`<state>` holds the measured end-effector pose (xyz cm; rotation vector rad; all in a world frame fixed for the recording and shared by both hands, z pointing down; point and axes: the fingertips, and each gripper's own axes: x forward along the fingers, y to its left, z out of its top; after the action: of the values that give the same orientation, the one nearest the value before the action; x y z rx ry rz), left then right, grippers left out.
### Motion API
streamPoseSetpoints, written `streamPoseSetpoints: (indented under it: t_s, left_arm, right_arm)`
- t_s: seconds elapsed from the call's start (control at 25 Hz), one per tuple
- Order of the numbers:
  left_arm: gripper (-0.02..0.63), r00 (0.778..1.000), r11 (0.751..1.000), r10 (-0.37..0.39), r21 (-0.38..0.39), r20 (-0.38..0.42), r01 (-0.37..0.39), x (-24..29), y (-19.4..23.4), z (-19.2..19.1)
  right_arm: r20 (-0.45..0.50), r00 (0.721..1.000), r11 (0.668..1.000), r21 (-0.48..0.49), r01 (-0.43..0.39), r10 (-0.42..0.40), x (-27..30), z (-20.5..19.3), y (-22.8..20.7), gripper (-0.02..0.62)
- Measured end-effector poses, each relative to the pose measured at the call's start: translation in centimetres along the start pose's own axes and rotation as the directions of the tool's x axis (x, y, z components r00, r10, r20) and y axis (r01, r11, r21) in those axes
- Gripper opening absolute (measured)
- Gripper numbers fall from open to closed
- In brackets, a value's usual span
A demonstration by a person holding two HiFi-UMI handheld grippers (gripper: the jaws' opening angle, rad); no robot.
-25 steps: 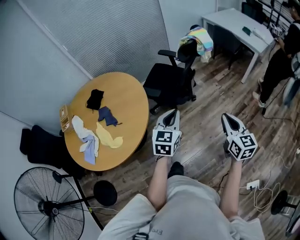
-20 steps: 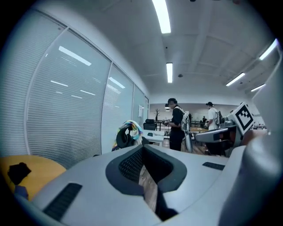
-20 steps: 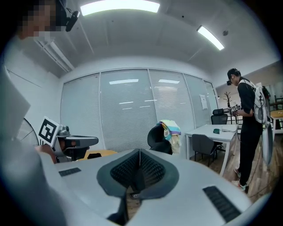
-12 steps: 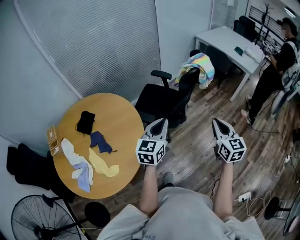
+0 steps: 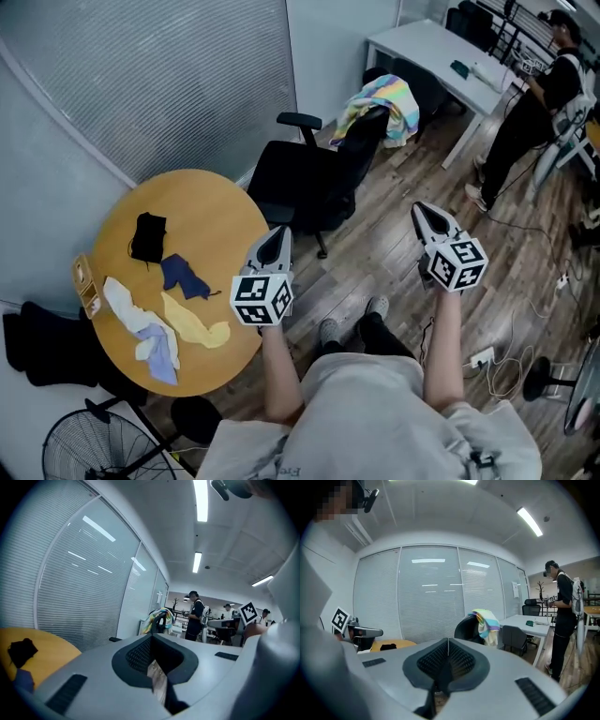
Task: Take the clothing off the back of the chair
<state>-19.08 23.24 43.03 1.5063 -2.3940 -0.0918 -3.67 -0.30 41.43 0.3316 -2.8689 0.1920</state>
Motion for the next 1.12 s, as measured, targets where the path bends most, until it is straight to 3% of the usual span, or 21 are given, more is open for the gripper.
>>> streamPoseSetpoints:
  t_s: [0.28,0.48,0.68,0.92,1.12]
  left_arm:
    - [0.026,0.998,0.998,0.066,-0.020,-0.013,-0.066,0.3,2.5,-0.3]
    - [0.027,0.995,0.995,0.092,0.043,-0.038,-0.090,4.0,2.6,0.4]
    - [0.026,0.996,0.994,0.081,0.071,-0.044,-0.078,10.2,0.7,2.8]
    - [0.026,0.996,0.992,0.049,0.116,-0.069,-0.040,16.6,-2.8,4.1]
    - [0.026,0.997,0.995,0.040,0.090,-0.066,-0.034,19.9,-4.3,4.2]
  right_arm:
    - [-0.027,0.998,0.996,0.069,-0.048,0.049,3.6,0.4,-1.7,0.025]
    - [-0.011,0.997,0.994,0.073,-0.082,0.083,6.8,1.4,-4.8,0.023]
    - [-0.002,0.989,0.987,0.054,-0.150,0.151,9.7,2.6,-8.8,0.023]
    - [0.049,0.989,0.989,0.048,-0.139,0.136,11.1,5.0,-15.0,0.023]
    - [0.062,0.988,0.987,0.061,-0.148,0.144,11.6,5.3,-19.0,0.023]
